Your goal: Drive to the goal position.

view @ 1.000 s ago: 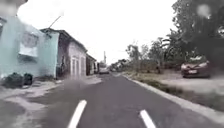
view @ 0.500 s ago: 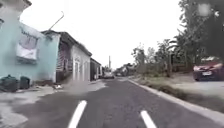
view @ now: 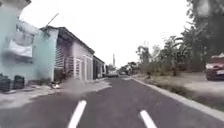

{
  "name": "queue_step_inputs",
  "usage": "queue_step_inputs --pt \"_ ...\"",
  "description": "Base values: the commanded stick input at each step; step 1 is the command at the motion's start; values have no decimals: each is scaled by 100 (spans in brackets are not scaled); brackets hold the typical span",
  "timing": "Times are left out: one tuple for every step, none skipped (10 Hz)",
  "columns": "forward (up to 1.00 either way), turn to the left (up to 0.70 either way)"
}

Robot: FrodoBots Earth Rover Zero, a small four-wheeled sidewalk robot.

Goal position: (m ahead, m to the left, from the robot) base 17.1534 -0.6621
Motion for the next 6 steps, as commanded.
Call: queue_step_inputs --pt "100 -2" --pt "100 0" --pt "100 2" --pt "100 4" --pt "100 0" --pt "100 0"
